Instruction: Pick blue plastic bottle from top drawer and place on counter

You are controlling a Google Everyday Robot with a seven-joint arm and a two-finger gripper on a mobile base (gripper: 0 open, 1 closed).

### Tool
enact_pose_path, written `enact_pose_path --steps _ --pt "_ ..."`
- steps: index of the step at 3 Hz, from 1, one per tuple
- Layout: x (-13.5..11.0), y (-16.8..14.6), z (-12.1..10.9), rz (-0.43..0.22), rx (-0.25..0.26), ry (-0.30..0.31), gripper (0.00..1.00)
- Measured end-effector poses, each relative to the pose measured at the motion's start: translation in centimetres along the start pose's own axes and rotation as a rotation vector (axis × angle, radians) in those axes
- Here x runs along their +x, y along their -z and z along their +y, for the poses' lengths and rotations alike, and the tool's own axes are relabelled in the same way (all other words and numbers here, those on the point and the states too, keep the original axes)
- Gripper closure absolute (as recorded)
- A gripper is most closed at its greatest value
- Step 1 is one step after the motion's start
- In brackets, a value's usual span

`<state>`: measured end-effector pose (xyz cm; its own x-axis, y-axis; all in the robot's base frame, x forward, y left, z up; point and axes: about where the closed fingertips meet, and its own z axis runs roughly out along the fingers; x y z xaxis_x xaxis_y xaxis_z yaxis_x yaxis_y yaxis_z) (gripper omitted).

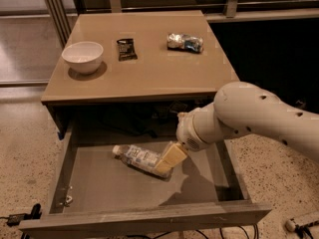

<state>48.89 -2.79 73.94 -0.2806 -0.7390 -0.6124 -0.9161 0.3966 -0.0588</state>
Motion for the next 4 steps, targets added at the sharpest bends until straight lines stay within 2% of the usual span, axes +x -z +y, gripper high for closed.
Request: enact_pose_path --steps 2,4 --pt "0.3 -5.0 0.7 -0.041 0.000 -0.030 0.00" --pt "1.8 -10.0 1.8 -0.012 -0.044 -0.067 0.00"
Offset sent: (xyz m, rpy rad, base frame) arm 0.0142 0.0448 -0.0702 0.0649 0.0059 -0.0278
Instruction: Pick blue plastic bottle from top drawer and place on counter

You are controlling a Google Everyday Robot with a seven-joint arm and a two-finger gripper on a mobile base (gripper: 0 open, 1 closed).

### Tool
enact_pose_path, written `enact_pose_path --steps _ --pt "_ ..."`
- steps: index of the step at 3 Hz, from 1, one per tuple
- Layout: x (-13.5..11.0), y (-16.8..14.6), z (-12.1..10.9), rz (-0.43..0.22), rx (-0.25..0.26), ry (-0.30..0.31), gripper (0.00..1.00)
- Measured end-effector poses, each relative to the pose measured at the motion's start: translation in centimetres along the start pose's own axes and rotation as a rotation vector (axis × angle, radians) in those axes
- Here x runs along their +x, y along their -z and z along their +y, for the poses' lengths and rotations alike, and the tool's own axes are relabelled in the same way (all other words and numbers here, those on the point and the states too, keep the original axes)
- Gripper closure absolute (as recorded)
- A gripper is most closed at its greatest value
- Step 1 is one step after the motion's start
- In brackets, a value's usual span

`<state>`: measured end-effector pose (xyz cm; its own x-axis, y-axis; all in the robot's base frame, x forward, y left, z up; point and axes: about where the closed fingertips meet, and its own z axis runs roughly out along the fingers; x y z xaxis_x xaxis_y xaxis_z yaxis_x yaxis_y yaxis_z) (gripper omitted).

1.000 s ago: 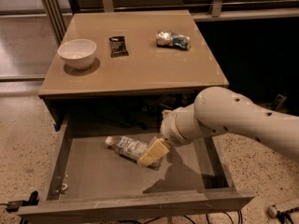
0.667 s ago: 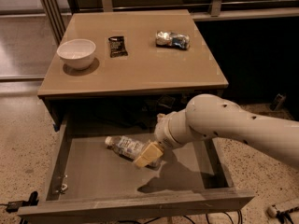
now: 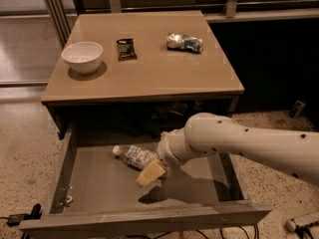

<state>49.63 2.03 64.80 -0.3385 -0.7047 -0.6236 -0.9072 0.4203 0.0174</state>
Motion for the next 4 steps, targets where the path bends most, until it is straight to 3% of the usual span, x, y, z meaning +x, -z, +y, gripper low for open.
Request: enact_pose_path --steps 2,4 --pt "0.5 -3.9 1.2 0.037 -0.009 0.011 0.00" --pt "0.4 -3.9 1.2 0.037 -0.009 0.012 0.42"
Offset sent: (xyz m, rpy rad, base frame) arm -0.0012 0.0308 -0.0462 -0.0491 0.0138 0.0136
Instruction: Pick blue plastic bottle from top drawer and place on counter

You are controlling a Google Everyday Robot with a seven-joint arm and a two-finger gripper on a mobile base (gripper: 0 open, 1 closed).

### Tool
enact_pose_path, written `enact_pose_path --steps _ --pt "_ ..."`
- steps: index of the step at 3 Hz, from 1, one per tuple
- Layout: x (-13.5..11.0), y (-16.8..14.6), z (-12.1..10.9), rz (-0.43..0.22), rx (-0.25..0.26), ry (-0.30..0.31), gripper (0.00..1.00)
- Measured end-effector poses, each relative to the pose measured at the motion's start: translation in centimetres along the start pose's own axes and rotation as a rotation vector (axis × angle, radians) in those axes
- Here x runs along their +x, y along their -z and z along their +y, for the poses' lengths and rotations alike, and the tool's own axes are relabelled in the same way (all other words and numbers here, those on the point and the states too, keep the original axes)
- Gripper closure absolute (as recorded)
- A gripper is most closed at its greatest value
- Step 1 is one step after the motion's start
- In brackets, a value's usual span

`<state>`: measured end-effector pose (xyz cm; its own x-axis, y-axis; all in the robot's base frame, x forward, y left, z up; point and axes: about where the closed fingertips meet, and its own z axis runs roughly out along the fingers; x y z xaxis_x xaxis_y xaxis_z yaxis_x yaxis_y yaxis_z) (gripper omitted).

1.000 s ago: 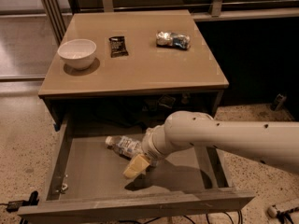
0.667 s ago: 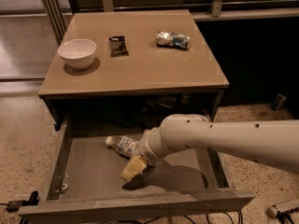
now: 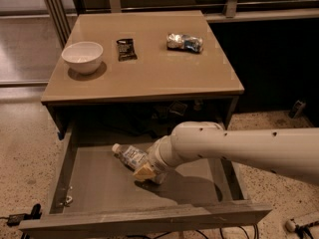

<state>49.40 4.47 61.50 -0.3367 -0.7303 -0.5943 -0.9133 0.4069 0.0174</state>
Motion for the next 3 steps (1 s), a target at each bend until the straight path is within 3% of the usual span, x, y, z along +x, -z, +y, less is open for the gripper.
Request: enact_pose_path --steps 2,3 --pt "0.00 0.00 0.00 0.000 0.000 0.000 0.88" --pt "0.00 0.00 0.00 0.000 0.000 0.000 1.00"
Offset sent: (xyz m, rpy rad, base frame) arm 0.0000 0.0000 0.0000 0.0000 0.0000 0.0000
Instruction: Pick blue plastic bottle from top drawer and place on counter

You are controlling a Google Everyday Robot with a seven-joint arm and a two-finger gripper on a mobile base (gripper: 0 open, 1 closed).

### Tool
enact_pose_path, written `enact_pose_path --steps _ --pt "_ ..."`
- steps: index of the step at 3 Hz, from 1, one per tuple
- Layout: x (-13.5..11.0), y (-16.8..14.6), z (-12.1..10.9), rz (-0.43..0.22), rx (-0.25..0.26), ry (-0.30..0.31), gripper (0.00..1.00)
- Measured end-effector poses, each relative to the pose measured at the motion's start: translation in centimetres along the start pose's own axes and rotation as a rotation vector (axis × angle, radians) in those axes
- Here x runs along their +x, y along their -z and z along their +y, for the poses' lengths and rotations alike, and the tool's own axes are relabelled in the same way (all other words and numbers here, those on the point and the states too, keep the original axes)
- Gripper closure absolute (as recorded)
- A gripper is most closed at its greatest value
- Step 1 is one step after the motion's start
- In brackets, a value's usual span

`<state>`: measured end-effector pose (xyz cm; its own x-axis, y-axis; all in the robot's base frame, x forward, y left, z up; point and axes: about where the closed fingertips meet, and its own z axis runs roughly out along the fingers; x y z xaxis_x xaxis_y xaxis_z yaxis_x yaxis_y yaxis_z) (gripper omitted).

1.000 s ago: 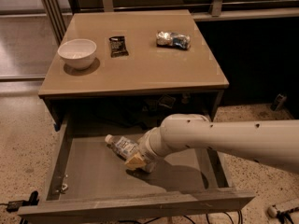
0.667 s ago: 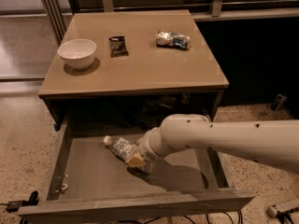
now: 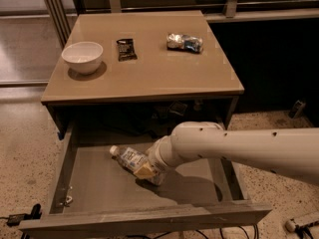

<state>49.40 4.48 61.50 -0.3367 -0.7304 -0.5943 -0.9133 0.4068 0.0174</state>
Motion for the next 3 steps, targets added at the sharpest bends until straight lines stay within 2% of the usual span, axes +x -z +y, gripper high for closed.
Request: enact_pose_path --steps 2,3 --pt "-0.5 2.3 -1.0 -0.009 0.014 0.003 1.00" --pt "-1.8 6.5 -2.3 -0.033 0.049 0.035 1.00"
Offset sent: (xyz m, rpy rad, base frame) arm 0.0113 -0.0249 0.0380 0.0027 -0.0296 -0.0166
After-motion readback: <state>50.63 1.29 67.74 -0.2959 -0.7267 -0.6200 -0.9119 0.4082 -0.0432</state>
